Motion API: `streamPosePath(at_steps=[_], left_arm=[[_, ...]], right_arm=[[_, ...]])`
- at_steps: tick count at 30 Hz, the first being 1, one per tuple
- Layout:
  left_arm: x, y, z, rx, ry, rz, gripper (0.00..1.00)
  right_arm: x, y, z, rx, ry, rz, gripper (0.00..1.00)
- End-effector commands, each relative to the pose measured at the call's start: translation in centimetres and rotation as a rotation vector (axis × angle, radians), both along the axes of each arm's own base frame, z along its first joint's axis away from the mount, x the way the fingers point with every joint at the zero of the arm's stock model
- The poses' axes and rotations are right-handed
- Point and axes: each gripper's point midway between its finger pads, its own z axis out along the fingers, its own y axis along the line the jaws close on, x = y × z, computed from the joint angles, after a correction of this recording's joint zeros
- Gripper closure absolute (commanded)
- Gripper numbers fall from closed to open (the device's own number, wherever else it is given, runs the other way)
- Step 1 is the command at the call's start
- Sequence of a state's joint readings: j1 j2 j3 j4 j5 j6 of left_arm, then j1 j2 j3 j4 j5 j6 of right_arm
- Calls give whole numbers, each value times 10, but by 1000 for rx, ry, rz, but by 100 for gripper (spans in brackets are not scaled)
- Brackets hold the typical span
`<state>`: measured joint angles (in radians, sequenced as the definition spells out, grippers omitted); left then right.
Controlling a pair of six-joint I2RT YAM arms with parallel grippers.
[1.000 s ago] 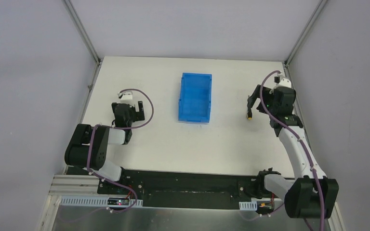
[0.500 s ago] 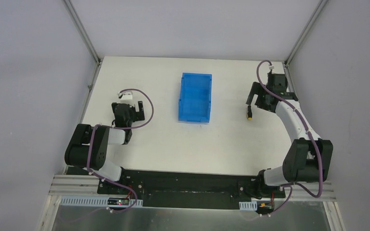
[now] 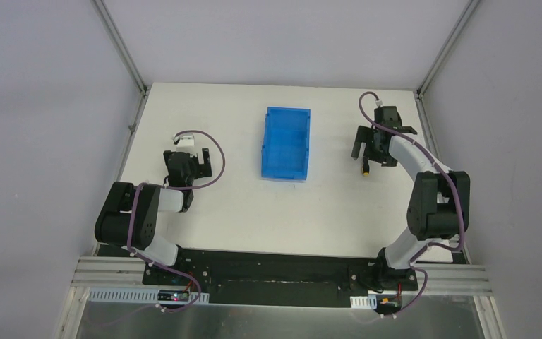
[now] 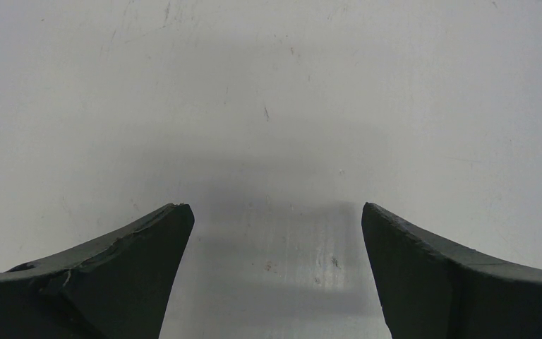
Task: Put the screwdriver in the bin
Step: Pick up the screwdriver from the center of the board.
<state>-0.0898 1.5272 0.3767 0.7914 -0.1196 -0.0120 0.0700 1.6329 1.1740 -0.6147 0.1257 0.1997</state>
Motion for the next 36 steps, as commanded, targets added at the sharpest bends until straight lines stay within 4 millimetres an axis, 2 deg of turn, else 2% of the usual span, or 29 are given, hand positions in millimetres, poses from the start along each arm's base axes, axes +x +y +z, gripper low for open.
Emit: streamPosePath(at_steps=[1,14,19,23,27,36], left_arm=[[4,0,14,-15,-46,-6,1],[4,0,13,-15,-45,-8,1],[4,0,13,-15,-46,-7,1],[4,0,13,-15,-45,-7,1],[4,0,13,-15,-47,-8,1],[4,0,13,-15,-46,-7,1]], right_arm=[[16,-1,3,-31,-18,8,2],[20,3,-32,-20,54,20,3],[22,4,-42,-15,67,25,7],[20,5,-50,-15,89,26,14],[18,5,-57,-15,109,28,26],[16,3,-59,-26,115,39,69]])
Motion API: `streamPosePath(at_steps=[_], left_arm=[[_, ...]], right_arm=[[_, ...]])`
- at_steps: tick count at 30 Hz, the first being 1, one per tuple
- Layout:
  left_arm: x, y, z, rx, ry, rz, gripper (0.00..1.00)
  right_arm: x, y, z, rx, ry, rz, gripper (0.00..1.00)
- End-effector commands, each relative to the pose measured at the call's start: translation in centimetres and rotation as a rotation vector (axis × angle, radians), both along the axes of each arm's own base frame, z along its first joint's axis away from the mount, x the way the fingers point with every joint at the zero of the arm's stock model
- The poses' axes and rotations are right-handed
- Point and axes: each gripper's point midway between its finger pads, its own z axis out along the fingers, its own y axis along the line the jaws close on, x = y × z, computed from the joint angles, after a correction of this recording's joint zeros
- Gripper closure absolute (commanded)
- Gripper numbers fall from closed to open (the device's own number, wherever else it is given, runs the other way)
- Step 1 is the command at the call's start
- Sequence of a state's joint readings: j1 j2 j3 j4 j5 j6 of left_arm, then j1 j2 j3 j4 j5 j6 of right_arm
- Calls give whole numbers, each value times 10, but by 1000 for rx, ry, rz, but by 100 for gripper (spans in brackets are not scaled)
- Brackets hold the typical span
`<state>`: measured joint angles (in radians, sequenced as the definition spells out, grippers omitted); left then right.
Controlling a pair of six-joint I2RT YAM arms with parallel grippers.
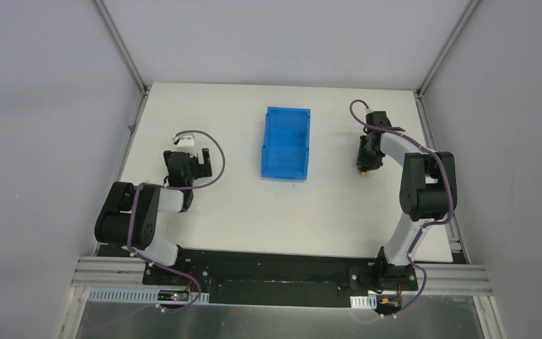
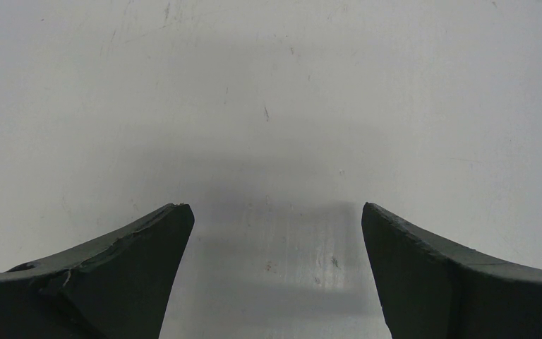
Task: Put the screwdriver in the bin
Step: Pick up the screwdriver from the center of the board.
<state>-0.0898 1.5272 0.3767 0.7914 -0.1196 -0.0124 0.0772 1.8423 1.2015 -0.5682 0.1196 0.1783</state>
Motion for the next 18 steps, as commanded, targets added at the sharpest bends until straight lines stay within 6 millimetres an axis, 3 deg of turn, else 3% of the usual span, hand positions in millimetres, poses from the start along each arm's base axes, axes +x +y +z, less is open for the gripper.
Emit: streamPosePath(at_steps=[1,7,18], left_arm=[[4,0,13,-15,-46,-7,1],[4,0,13,-15,-45,-7,1],[4,0,13,-15,-45,-7,1]], right_arm=[[9,-1,4,-15,-25,12,74],[12,-2,14,-22,-57,16,87],[14,5,62,26,-166,22,90]])
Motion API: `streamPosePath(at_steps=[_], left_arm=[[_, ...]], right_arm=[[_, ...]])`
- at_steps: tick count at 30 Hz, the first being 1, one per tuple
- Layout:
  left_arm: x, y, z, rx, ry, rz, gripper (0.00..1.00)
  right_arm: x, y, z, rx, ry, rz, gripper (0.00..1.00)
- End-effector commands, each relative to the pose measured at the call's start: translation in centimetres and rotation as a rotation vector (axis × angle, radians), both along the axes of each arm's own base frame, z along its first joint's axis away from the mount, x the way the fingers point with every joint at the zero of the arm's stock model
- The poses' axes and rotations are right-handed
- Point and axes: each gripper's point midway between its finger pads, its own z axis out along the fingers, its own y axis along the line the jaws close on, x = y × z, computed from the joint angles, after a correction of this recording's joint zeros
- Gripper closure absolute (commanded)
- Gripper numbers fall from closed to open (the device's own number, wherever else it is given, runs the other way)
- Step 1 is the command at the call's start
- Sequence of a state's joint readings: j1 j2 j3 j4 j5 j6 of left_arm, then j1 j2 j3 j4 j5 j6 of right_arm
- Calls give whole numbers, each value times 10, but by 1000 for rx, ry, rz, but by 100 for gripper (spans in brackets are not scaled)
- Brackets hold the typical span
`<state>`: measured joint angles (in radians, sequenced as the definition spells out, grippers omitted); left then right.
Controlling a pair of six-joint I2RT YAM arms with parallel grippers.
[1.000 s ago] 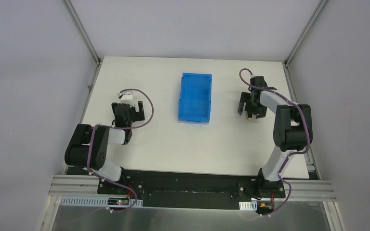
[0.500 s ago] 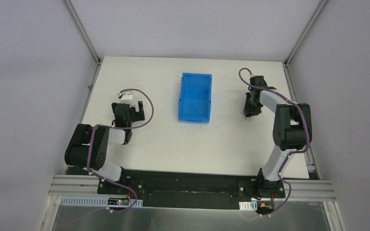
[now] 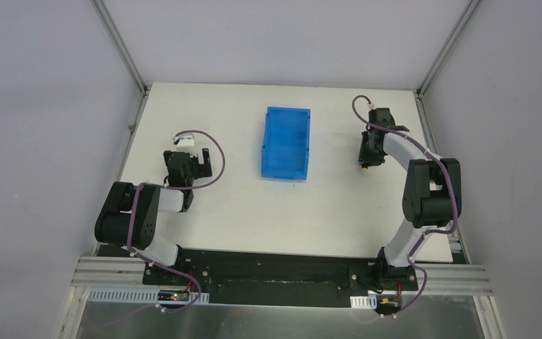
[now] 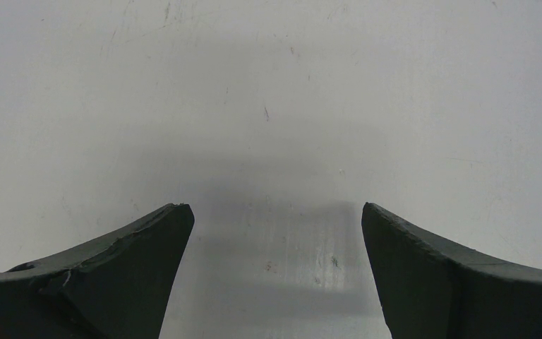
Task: Put the screwdriver in the bin
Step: Pick up the screwdriver from the center of the board.
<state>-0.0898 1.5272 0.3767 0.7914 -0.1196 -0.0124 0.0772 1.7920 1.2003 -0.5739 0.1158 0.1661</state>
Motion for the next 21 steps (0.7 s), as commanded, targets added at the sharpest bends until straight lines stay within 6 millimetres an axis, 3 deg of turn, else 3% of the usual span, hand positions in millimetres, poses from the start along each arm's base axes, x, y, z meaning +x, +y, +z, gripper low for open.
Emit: streamPosePath(at_steps=[1,11,21], left_arm=[[4,0,13,-15,-45,-7,1],[3,0,13,-15,-45,-7,1],[4,0,13,-15,-45,-8,1]], right_arm=[[11,5,51,29,-137,7,89],[3,20,97,89,-231,16,90],[-2,55,146,235,-326,70,89]])
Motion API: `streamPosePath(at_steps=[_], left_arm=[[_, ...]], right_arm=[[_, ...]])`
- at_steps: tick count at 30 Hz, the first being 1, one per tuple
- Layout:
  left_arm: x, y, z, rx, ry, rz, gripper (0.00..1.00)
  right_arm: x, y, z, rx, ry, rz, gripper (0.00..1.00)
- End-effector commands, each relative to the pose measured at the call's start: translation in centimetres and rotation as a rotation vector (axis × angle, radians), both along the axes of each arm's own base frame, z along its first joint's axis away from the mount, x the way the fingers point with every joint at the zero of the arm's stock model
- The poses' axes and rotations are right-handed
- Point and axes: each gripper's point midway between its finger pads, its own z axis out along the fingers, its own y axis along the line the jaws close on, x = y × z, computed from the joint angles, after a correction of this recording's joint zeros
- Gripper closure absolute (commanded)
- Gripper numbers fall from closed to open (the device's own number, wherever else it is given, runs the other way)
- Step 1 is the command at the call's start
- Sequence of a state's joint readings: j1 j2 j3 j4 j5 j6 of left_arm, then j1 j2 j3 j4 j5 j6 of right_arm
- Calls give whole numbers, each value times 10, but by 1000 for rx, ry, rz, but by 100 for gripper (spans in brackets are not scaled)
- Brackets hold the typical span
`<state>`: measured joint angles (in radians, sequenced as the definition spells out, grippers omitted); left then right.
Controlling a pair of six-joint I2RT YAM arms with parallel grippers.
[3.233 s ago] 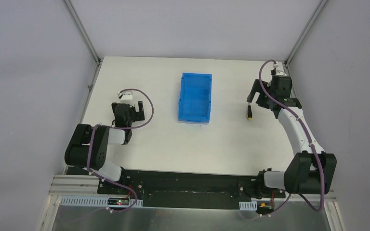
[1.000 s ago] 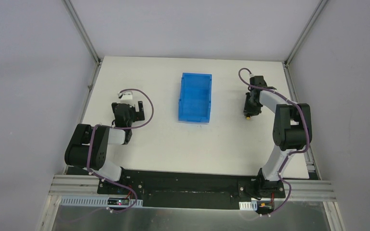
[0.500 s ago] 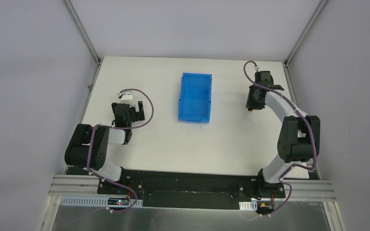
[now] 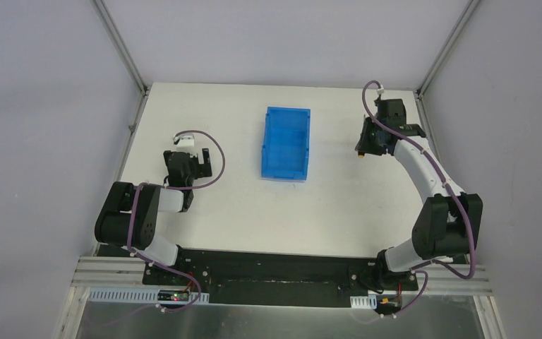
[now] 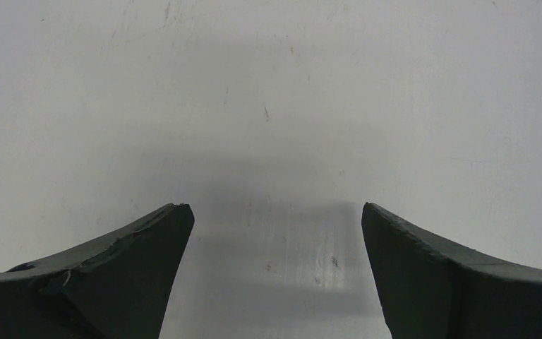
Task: Put the screwdriver in the bin
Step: Pick up the screwdriver from the center of the board, then place the screwdriver in the bin.
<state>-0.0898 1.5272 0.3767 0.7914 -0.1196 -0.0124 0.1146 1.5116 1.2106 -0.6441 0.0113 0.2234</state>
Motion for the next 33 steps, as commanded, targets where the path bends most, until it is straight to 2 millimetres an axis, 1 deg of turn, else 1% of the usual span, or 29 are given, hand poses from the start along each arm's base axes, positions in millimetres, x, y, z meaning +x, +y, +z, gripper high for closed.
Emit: streamPosePath(at_steps=[1,6,9,18,33], left_arm=[[3,0,13,-15,-45,-9,1],[4,0,13,-15,-45,-6,1],[4,0,13,-15,-45,-7,1],[4,0,13,-15,-45,-7,1],[4,0,14,-15,-47,-7,1]], right_arm=[[6,25,51,102,-114,42,89],[4,41,61,120,-125,75,89],[4,57,65,138,-132,102,89],[11,97,77,149,-160,163,88],[21,149,85,174,-184,218,88]])
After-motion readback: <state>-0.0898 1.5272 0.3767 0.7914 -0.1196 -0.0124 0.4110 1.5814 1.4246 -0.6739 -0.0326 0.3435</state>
